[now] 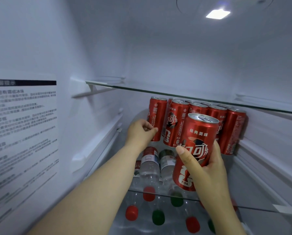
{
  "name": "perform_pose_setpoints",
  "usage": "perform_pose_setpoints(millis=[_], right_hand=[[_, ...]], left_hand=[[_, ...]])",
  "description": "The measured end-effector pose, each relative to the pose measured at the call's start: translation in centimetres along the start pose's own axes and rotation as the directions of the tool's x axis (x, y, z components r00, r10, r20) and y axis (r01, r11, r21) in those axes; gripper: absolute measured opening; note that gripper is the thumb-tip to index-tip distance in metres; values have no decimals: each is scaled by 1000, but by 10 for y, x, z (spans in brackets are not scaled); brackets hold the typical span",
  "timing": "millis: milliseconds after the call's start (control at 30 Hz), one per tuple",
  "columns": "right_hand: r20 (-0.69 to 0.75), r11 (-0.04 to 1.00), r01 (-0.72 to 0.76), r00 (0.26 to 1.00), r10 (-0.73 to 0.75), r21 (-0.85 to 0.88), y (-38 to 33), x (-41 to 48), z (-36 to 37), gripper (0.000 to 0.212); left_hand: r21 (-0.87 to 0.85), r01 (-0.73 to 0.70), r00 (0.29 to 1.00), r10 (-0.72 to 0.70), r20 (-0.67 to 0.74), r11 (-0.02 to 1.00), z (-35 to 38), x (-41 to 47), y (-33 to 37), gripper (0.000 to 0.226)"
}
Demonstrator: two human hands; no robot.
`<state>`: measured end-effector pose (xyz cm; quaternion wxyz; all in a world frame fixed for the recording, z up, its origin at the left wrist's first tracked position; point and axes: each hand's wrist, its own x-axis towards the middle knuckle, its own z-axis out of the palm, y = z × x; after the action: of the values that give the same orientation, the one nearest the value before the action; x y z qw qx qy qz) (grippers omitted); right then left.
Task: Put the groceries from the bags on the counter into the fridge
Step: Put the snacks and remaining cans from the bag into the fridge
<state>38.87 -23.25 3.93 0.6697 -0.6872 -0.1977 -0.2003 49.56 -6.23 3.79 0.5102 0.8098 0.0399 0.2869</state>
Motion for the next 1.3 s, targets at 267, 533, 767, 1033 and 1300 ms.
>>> perform_pose_setpoints(millis=[267, 533, 767, 1033, 1300], right_hand=[[-8, 1000, 7, 1000, -7, -12, 1, -1, 0, 48], [-20, 998, 27, 999, -28, -52, 2, -1, 2, 48], [-72, 998, -14, 997, 10, -63, 14, 5, 1, 46], [-262, 988, -102, 963, 68, -118, 29, 18, -12, 17], [-365, 994, -103, 927, 84, -33, 30, 17, -13, 20]], left_hand=[[10, 14, 989, -16, 150, 1000, 5, 5, -4, 55], [-13, 5, 986, -3, 164, 1000, 5, 3, -2, 40], [-264, 49, 947, 40, 319, 963, -9, -15, 21, 15], [-485, 165, 917, 48, 396, 859, -17, -30, 32, 23], [-219, -78, 901, 163, 402, 973, 4, -40, 35, 68]])
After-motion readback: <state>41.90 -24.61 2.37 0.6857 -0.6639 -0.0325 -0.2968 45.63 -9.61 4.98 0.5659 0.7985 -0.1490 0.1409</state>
